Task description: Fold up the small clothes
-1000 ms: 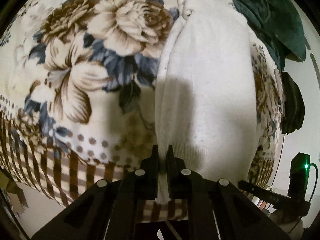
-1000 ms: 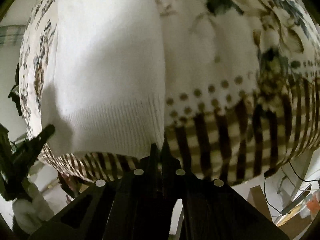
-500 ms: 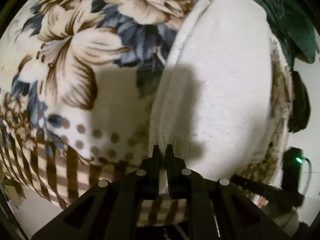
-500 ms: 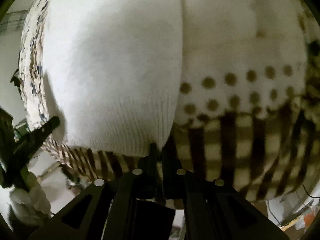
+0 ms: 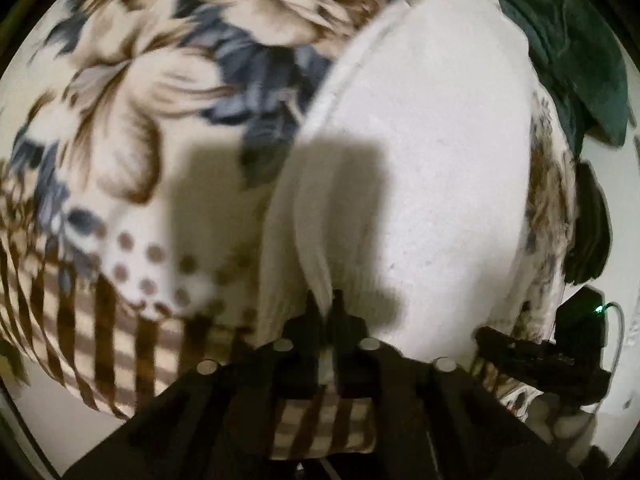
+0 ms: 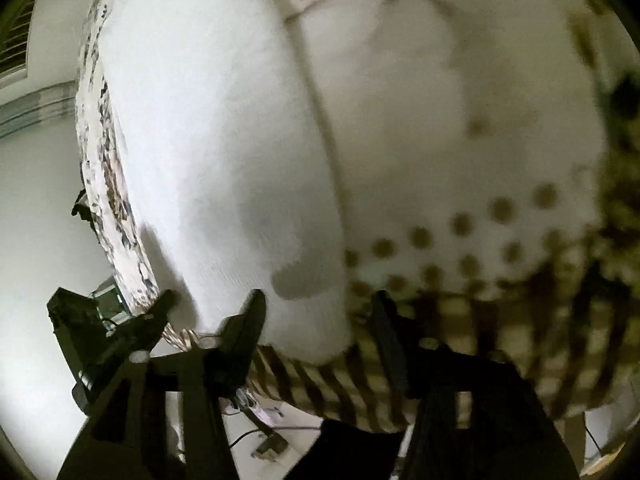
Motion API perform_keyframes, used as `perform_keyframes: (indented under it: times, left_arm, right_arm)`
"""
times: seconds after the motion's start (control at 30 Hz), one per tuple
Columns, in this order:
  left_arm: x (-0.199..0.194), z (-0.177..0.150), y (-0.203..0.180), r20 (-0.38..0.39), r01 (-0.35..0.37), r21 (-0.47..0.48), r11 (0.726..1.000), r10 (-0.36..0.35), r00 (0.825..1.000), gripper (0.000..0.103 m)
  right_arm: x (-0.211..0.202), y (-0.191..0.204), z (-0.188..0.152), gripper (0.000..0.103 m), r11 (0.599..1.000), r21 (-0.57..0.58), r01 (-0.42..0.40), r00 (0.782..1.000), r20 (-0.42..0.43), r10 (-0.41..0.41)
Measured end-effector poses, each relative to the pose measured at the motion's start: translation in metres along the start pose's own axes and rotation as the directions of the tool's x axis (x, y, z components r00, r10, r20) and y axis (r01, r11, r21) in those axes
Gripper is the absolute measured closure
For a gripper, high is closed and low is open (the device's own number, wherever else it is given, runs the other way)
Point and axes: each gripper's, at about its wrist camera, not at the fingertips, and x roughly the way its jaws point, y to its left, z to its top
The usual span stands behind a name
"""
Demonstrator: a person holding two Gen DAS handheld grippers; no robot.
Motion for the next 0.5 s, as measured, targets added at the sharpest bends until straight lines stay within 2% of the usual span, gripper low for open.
perform_keyframes:
  times: [0.03,0.1,0.23,0.3,0.5]
  left_arm:
    - [-0.003,-0.001,-0.004,0.020,0.003,0.009,1.000,-0.003,1.000,0.101]
    - [-0.015,-0.003,-0.010,0.066,0.001,0.023,1.000,-0.003,0.998,0.101]
    - [-0.055,-0.012,-0.007,0.139,0.049,-0.015,0.999,-0.047,0.989,0.101]
    - [-0.068,-0.018,0.001,0.138,0.074,-0.018,0.997,-0.071,0.988,0.101]
    - [-0.066,-0.039,0.011,0.106,0.044,-0.045,0.998,-0.039,0.994,0.101]
  right_arm:
    - [0.005,0.004,-0.002,0.098,1.000,-0.007,0.001,1.000,-0.008,-0.001]
    - [0.004,0.013,-0.009,0.098,0.999,-0.026,0.021,0.999,0.030,-0.020]
    - [-0.020,0.018,-0.032,0.099,0.998,-0.043,0.054,0.994,0.093,-0.050]
    - [-0.028,0.020,-0.041,0.100,0.993,-0.081,0.085,0.994,0.082,-0.078]
    - [-0.026,0.028,-0.066,0.100,0.983,-0.136,0.126,0.992,0.024,-0.124]
